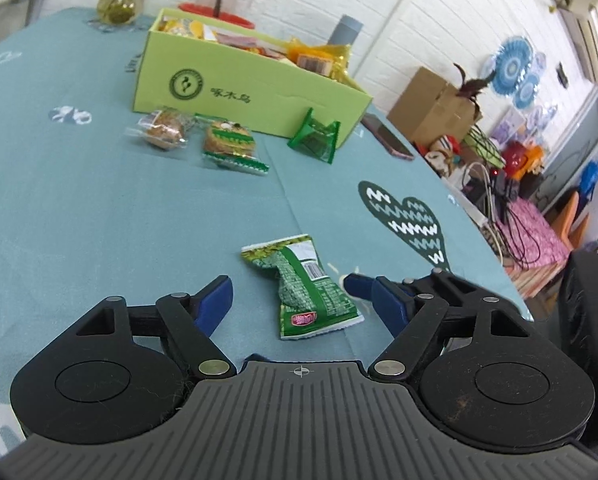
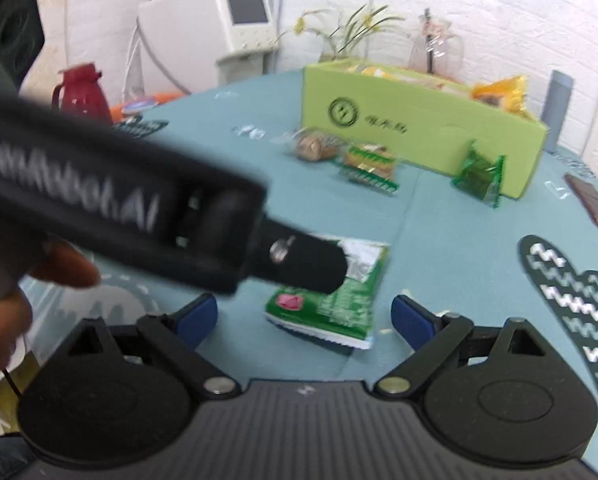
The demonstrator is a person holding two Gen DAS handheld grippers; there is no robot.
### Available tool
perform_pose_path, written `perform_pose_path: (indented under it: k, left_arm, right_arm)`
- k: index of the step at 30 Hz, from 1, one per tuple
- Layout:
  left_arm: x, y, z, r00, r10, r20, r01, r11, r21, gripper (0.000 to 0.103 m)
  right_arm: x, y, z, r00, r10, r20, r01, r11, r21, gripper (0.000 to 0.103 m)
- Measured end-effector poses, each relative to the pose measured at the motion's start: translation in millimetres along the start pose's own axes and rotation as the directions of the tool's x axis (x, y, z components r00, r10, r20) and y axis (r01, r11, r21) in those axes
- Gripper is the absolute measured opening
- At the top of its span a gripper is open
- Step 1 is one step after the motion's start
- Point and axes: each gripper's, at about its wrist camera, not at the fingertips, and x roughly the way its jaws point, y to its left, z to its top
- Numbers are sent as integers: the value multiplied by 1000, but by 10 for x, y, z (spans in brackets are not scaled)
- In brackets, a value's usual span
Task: Organize snacks
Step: 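Lift the green-wrapped packet into the green box and open the left gripper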
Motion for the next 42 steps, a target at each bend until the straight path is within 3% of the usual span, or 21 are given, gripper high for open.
perform_pose_path:
  k: [10,12,14,16,23,31,37,40,42]
  left_arm:
    - [368,-93,57,996,-35,-83,35,999,-1,61]
    - [383,-134,45,996,-23,-85,27,999,39,46]
    - [408,-83,67,990,-76,-123,76,997,-4,7]
    - [423,-46,102,989,-73,-127,71,997,-22,3]
    - [387,-139,488,997,-50,-51,50,999,8,2]
    - [599,-202,1671,992,-69,101,61,994,86,2]
    - [1302,-10,2416,996,-50,71,46,997,56,1]
    - [1663,106,2496,999,5,41,-6,999,39,2]
    - [1826,140,2427,998,53,28,-54,997,54,13]
  right_arm:
    - [13,-138,-2,999,11,32,-12,999,48,91]
    - [-16,-171,11,999,20,42,-21,999,41,79]
    - [-36,-255,53,999,35,38,-37,997,69,70]
    - [-14,-302,100,997,70,29,-72,994,84,67]
    - [19,-387,417,993,62,103,-67,997,50,66]
    - [369,-869,1439,971,-19,236,40,996,-83,70]
    - [1016,-1423,1949,982,-49,181,61,996,-64,69]
    - [1321,-1594,1962,993,-40,112,47,997,-55,69]
    - [1434,-1594,1920,994,-37,106,44,997,-63,72]
